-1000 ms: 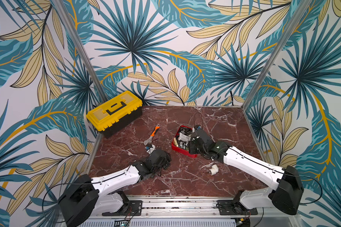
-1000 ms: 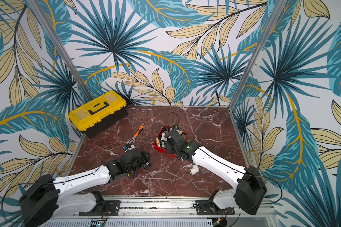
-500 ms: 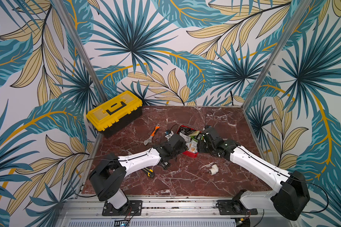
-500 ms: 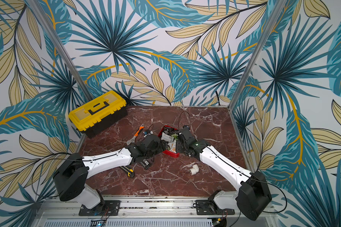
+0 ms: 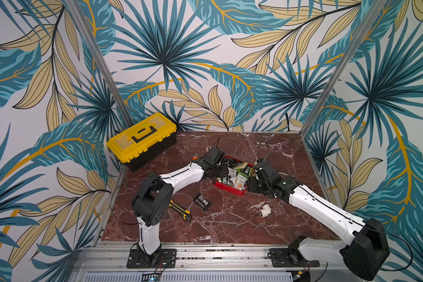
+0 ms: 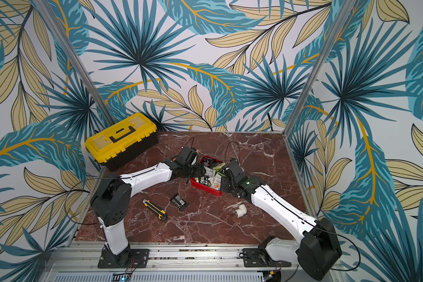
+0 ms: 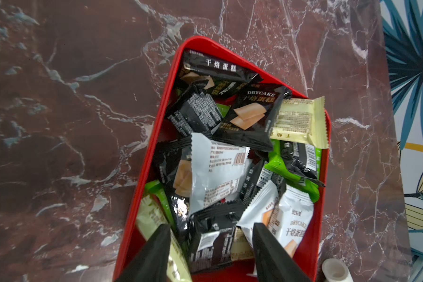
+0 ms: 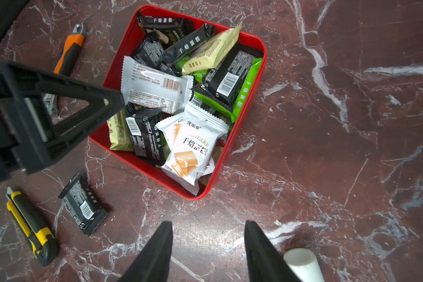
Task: Take the cookies out of the storage box
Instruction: Pick up the cookie from the storage box.
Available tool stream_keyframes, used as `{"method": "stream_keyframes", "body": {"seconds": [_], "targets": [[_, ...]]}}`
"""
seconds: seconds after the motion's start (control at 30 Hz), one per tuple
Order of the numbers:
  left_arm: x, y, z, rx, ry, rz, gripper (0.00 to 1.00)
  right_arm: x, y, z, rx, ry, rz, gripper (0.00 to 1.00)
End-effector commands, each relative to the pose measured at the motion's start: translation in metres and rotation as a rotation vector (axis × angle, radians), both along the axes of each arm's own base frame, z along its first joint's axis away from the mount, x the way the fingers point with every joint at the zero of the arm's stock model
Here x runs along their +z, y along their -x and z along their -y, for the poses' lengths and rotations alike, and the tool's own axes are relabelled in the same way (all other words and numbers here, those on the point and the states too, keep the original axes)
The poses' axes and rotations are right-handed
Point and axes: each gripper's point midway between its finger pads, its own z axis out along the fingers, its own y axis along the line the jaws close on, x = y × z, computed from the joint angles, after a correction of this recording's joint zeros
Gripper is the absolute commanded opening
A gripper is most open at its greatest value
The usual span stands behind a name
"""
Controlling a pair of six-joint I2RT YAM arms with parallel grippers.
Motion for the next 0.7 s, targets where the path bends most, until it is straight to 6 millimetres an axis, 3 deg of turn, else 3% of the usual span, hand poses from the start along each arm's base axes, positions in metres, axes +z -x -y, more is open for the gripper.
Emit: {"method": "stream_keyframes", "body": {"seconds": [0.0,0.4,0.67], "targets": [[0.011,-0.007,0.011,-0.078,0.012,0.019,0.57,-0.006,0.008,0.005,-0.009,-0.005,-0.024,0.52],[-0.001,-0.031,0.016,-0.083,0.026,0.007,0.43,-0.006,0.009,0.003,-0.002,-0.015,-0.028,0.52],[-0.001,-0.038,0.023,-0.098,0.047,0.001,0.25,-0.006,0.009,0.003,0.000,-0.017,-0.031,0.52]]}}
